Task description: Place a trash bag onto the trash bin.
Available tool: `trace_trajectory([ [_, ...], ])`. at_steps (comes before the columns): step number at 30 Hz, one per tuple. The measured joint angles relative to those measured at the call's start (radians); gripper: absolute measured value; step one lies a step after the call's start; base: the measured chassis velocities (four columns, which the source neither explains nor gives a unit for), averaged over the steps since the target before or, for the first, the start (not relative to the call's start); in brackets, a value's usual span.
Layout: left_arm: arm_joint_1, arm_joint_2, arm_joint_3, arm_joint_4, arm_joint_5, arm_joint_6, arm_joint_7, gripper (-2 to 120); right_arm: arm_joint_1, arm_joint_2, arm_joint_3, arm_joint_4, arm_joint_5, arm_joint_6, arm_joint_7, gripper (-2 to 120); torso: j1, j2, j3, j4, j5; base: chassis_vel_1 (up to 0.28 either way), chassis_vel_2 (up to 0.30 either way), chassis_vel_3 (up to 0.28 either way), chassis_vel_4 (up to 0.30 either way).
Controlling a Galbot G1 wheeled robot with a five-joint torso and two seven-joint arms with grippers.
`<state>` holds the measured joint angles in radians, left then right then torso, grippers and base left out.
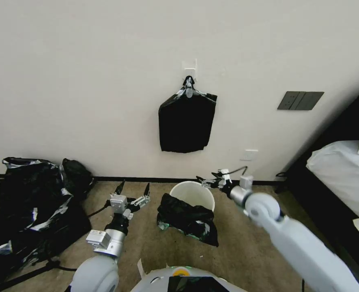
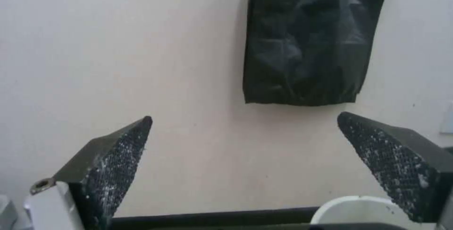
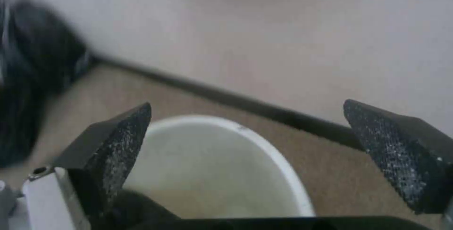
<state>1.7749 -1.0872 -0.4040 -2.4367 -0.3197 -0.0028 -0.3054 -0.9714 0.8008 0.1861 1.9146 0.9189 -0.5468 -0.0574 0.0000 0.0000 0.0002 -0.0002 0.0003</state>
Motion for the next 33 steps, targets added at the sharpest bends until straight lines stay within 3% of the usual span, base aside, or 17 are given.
trace_trajectory([
  [1,0.0,0.0,0.0,0.0,0.0,0.0,0.0,100,0.0,0.0,0.0,0.0,0.0,0.0,0.0,100,0.0,0.0,0.0,0.0,0.0,0.0,0.0,0.0,0.0],
  [4,0.013,-0.02,-0.007,-0.021,0.001,0.016,-0.006,100,0.174,-0.011,-0.103,-0.143,-0.069,-0.08,-0.162,100,0.0,0.0,0.0,0.0006,-0.0005,0.0,0.0,0.0,0.0],
  [7,0.017,-0.027,-0.016,-0.026,0.001,0.026,-0.007,100,0.224,-0.01,-0.14,-0.186,-0.076,-0.116,-0.208,100,0.0,0.0,0.0,0.0007,-0.0002,0.0,0.0,0.0,0.0],
  [10,0.016,-0.046,-0.065,-0.031,0.0,0.039,-0.01,100,0.381,-0.013,-0.309,-0.326,-0.143,-0.169,-0.325,100,0.0,0.0,0.0,0.0003,-0.0004,0.0,0.0,0.0,0.0],
  [20,0.006,-0.053,-0.073,-0.031,-0.001,0.038,-0.009,100,0.487,0.031,-0.436,-0.456,-0.156,-0.167,-0.304,96,0.0,0.0,0.0,0.0003,-0.0006,0.0,0.0,0.0,0.0],
  [33,0.011,-0.048,-0.074,-0.042,0.001,0.033,-0.008,100,0.506,0.051,-0.472,-0.498,-0.145,-0.165,-0.291,52,0.0,0.0,0.0,0.0003,-0.0004,0.0,0.0,0.0,0.0],
])
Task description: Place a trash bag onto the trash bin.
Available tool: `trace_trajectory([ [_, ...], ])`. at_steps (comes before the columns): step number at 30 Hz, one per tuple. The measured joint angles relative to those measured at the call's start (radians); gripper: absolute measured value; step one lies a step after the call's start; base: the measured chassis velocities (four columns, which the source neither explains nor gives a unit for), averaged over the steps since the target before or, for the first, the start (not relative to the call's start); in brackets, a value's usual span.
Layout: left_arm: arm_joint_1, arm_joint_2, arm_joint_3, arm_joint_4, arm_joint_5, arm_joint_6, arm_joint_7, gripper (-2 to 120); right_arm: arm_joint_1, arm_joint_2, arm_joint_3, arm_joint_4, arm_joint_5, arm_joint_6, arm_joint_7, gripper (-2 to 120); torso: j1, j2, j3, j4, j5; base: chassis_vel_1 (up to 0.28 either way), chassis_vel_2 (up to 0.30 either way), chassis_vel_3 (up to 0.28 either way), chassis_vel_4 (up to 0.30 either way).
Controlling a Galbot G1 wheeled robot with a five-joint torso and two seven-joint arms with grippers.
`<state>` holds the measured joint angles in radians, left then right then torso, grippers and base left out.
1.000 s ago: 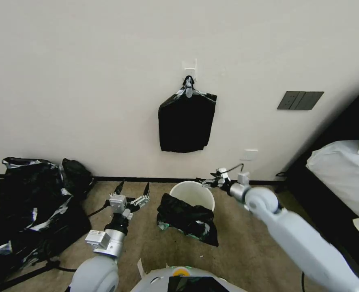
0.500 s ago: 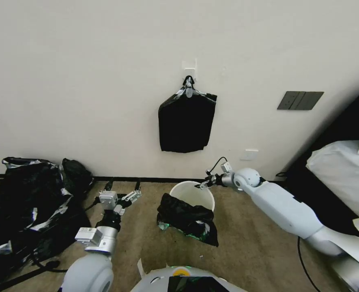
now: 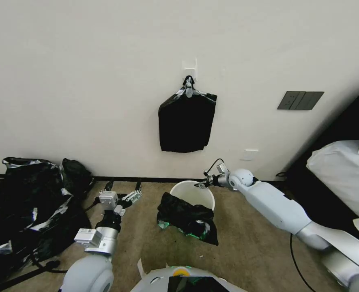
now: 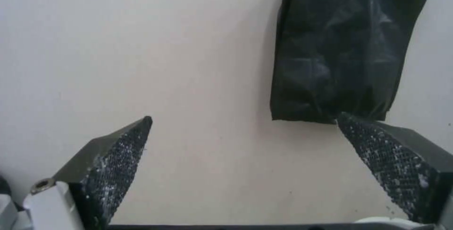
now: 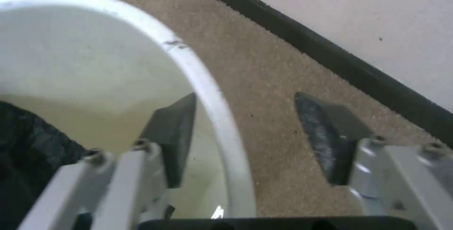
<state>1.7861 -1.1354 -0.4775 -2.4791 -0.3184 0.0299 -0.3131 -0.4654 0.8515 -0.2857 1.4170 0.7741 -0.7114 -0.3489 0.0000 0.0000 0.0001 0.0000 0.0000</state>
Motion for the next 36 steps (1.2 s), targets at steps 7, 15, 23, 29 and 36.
trace_trajectory([
  [7,-0.011,0.0,0.003,0.002,-0.001,-0.002,-0.001,100,0.008,-0.019,-0.025,0.013,0.021,0.001,0.0,24,0.0,0.0,0.0,-0.0001,0.0002,0.0,0.0,0.0,0.0],
  [15,-0.013,-0.017,0.016,0.007,0.002,-0.003,-0.002,100,-0.015,-0.042,-0.028,0.058,0.094,0.002,0.065,7,0.0,0.0,0.0,0.0001,0.0001,0.0,0.0,0.0,0.0],
  [23,-0.008,-0.036,0.023,0.009,0.02,-0.007,-0.002,100,-0.113,-0.075,0.074,0.147,0.359,0.002,0.327,7,0.0,0.0,0.0,-0.0001,-0.0001,0.0,0.0,0.0,0.0],
  [29,-0.002,-0.053,0.04,0.013,0.038,-0.018,-0.003,100,-0.242,-0.117,0.199,0.302,0.583,0.006,0.573,7,0.0,0.0,0.0,0.0,-0.0002,0.0,0.0,0.0,0.0],
  [36,0.002,-0.067,0.052,0.024,0.057,-0.03,-0.003,100,-0.435,-0.114,0.37,0.45,0.756,0.088,0.829,7,0.0,0.0,0.0,-0.0002,-0.0002,0.0,0.0,0.0,0.0],
])
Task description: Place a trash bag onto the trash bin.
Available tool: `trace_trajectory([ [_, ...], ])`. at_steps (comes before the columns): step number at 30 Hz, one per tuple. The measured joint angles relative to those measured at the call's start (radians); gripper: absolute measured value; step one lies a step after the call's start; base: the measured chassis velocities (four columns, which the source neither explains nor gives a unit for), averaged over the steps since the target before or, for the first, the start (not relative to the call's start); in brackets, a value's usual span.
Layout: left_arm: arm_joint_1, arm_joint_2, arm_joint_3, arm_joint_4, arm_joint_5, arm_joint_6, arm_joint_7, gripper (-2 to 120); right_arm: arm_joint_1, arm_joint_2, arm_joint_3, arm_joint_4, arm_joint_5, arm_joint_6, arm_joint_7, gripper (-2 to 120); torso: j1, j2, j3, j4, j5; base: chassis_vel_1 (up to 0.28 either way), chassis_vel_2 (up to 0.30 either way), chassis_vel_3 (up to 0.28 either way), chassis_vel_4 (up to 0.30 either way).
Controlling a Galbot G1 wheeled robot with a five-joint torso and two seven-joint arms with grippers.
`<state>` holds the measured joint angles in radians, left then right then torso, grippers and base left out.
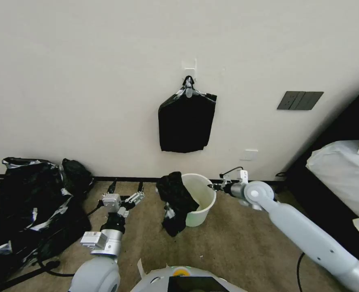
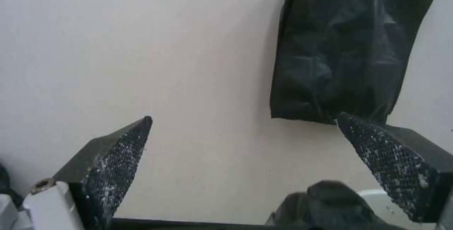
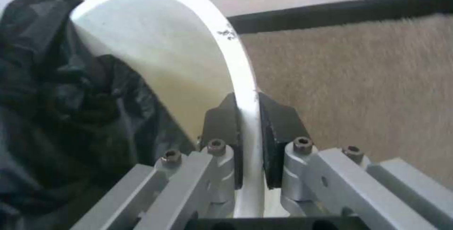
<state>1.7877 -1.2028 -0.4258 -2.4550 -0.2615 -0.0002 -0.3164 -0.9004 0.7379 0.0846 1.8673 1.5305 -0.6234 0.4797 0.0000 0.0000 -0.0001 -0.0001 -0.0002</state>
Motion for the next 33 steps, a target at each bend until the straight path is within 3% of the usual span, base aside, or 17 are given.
trace_trajectory([
  [5,0.007,0.0,-0.008,0.002,0.004,-0.009,-0.001,100,-0.143,0.082,0.086,0.109,0.066,0.109,0.211,7,0.0,0.0,0.0,0.0004,0.0003,0.0,0.0,0.0,0.0],
  [8,0.011,0.0,-0.01,0.003,0.004,-0.011,-0.001,100,-0.202,0.101,0.12,0.15,0.064,0.124,0.231,7,0.0,0.0,0.0,0.0002,0.0001,0.0,0.0,0.0,0.0],
  [18,0.005,-0.005,0.005,0.011,0.013,-0.013,-0.002,100,-0.328,0.127,0.193,0.176,0.0,0.148,0.181,7,0.0,0.0,0.0,0.0,0.0002,0.0,0.0,0.0,0.0],
  [33,0.012,0.004,0.005,0.005,0.02,-0.014,-0.003,100,-0.355,0.171,0.153,0.139,-0.127,0.165,0.106,7,0.0,0.0,0.0,0.0,0.0002,0.0,0.0,0.0,0.0],
])
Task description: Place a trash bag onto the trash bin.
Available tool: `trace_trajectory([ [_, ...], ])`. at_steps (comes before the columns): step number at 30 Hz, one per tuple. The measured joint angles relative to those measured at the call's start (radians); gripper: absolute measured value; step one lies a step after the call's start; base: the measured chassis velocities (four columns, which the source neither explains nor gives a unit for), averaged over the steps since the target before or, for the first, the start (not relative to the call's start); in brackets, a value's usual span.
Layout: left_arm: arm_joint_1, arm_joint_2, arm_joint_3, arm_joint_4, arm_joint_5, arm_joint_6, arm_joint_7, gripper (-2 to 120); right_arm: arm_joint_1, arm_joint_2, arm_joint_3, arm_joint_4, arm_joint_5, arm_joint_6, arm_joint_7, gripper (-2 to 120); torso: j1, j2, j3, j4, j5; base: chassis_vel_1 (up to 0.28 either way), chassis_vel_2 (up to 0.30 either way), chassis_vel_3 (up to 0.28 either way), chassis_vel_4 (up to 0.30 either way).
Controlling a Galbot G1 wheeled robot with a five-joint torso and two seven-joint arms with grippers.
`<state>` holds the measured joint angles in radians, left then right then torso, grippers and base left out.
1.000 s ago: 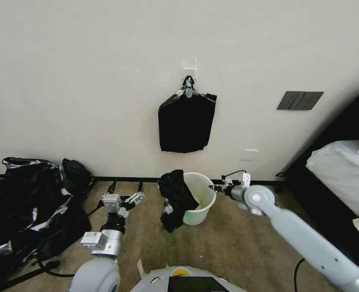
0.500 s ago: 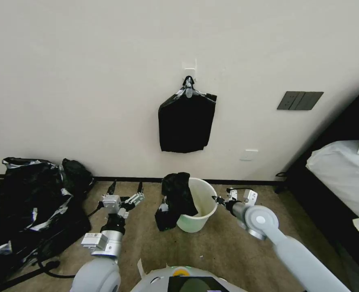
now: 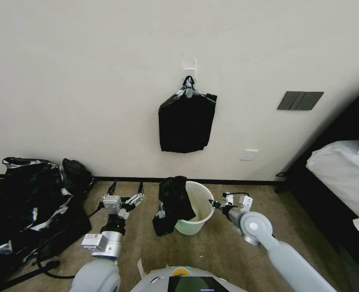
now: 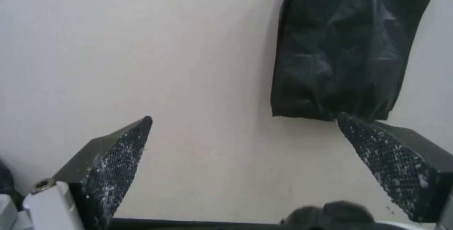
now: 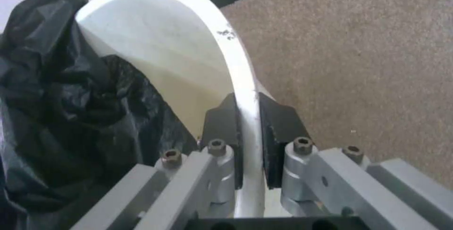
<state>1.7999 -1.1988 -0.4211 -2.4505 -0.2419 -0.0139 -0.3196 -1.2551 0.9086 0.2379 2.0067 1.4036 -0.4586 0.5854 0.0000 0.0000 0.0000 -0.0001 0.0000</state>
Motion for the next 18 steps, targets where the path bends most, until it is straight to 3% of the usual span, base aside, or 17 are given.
trace_trajectory([
  [4,-0.003,-0.001,0.006,0.0,0.0,0.0,0.0,100,-0.001,0.002,-0.007,-0.004,-0.029,0.0,-0.003,7,0.0,0.0,0.0,0.0001,-0.0002,0.0,0.0,0.0,0.0],
  [8,-0.003,-0.001,0.007,-0.001,0.0,-0.001,0.0,100,-0.008,-0.004,-0.004,-0.001,-0.049,0.0,-0.004,25,0.0,0.0,0.0,0.0001,0.0,0.0,0.0,0.0,0.0],
  [18,-0.003,-0.009,-0.001,-0.003,-0.003,-0.002,-0.002,100,-0.033,-0.011,0.028,0.051,-0.065,0.006,0.002,54,0.0,0.0,0.0,0.0,0.0001,0.0,0.0,0.0,0.0],
])
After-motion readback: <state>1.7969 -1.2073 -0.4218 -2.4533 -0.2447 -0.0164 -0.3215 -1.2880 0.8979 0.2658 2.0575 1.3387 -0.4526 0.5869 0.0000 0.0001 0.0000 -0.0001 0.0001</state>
